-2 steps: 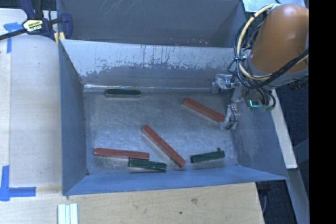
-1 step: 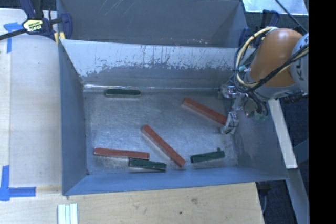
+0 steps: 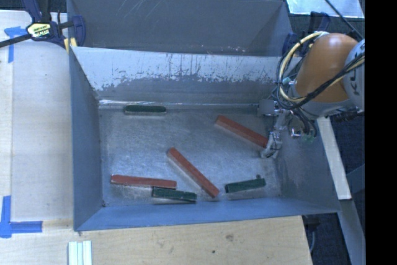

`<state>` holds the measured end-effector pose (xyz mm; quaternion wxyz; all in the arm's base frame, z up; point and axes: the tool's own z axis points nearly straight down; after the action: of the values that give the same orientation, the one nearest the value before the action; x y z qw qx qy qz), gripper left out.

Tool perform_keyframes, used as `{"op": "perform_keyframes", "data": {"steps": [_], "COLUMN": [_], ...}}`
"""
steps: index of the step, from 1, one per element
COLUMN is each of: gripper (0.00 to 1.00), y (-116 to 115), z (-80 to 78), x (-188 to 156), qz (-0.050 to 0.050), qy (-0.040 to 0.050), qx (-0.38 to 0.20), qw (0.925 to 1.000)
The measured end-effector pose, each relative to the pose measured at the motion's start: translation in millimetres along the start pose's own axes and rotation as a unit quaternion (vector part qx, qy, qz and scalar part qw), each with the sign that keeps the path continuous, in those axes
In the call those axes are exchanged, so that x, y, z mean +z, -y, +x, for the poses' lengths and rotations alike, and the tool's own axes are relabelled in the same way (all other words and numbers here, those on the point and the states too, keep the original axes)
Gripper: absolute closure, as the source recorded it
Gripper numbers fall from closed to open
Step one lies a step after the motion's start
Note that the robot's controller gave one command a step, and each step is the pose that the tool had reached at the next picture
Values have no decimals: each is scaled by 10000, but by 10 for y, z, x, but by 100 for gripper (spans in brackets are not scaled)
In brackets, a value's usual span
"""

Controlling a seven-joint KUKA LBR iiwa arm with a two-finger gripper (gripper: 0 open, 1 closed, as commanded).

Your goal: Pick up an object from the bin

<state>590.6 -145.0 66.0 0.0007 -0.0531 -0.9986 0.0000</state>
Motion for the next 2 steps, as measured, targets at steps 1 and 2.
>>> {"op": "perform_keyframes", "data": {"steps": [1, 2], "gripper": [0, 0], "y": [0, 0], "z": [-5, -12], "x": [-3, -7], "qz": [1, 2], "qy": [6, 14], "qx": [-7, -16], "qw": [10000, 10000]}}
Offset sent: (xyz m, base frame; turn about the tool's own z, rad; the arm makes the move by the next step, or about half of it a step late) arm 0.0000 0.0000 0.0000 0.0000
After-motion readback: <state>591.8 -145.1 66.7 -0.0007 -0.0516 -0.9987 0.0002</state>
